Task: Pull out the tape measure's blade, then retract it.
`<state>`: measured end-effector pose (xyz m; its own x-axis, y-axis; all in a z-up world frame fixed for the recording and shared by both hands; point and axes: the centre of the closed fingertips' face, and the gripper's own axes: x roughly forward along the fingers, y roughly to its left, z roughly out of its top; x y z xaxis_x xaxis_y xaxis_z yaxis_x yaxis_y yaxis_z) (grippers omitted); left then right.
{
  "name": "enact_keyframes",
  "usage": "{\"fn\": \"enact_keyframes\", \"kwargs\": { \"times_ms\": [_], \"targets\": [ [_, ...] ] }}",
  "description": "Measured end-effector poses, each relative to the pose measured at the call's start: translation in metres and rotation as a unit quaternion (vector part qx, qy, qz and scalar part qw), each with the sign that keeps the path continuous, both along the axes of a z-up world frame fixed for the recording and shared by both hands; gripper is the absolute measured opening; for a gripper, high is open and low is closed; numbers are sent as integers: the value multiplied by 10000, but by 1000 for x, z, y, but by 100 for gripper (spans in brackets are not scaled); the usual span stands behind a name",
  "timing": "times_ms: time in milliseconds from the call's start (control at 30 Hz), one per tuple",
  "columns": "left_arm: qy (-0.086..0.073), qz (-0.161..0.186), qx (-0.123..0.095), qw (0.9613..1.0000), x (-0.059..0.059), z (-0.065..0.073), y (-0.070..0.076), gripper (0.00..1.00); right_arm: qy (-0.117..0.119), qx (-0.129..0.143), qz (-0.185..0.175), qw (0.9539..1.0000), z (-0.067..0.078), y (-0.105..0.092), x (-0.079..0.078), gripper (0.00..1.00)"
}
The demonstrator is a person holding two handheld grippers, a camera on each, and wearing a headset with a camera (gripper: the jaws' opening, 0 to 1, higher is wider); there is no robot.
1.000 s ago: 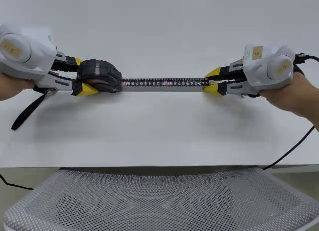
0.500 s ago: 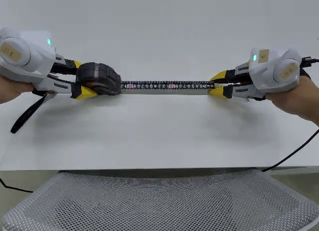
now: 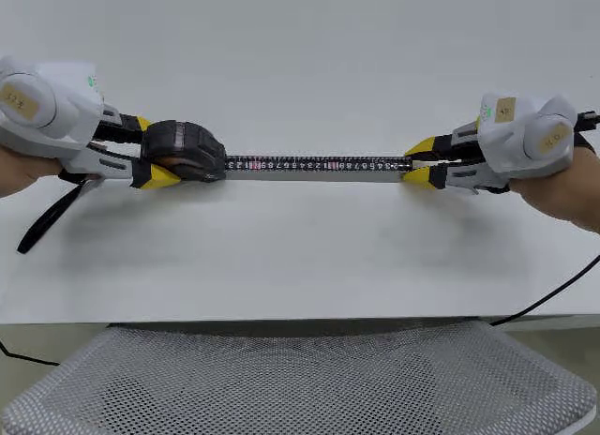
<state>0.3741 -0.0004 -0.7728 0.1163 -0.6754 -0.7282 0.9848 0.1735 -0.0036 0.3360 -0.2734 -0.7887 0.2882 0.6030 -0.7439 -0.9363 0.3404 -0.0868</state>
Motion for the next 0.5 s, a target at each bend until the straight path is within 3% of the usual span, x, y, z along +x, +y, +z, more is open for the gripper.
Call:
{"fn": "enact_keyframes", "kwargs": {
  "times_ms": [500],
  "targets": [
    [-7,12,12,10000,0,1,-1,27,26,-26,-119,9999,2,-13,-2,8]
  ]
}}
